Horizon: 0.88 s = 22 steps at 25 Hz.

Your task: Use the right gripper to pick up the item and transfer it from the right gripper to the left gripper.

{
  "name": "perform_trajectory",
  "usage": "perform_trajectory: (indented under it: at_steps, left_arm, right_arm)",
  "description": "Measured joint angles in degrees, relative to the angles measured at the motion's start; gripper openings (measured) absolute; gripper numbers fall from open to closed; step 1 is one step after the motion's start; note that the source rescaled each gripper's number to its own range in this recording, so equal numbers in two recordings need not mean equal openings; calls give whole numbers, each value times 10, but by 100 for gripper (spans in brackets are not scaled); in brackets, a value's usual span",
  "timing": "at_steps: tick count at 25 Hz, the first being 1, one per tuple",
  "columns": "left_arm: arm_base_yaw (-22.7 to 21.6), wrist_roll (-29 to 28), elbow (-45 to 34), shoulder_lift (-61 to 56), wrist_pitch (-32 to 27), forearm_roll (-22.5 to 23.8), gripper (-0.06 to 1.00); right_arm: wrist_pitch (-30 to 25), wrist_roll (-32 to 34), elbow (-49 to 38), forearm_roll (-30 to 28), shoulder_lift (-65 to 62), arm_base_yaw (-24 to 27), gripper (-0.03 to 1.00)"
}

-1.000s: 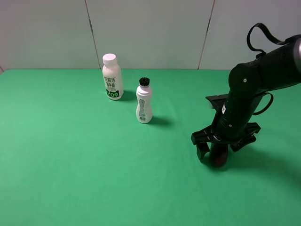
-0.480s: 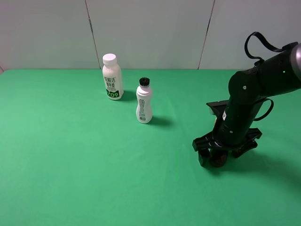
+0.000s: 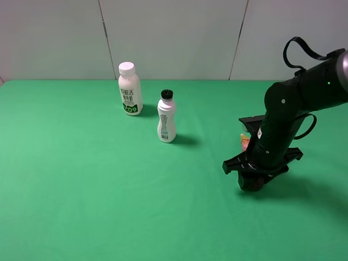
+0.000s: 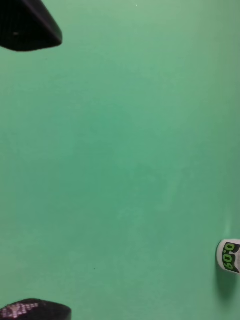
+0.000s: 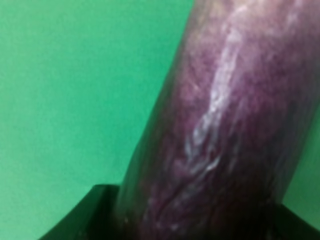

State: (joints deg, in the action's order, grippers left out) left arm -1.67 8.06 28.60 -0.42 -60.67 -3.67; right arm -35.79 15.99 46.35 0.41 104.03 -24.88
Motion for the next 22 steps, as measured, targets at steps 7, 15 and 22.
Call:
perform_trajectory:
  at_steps: [7, 15, 22]
  left_arm:
    - [0, 0, 0, 0, 0, 0, 98]
    - [0, 0, 0, 0, 0, 0, 98]
    - [0, 0, 0, 0, 0, 0, 98]
  right_arm:
    - [0, 0, 0, 0, 0, 0, 6]
    - [-18, -3, -2, 5, -30, 0, 5]
    - [-84, -53, -2, 6, -132, 0, 5]
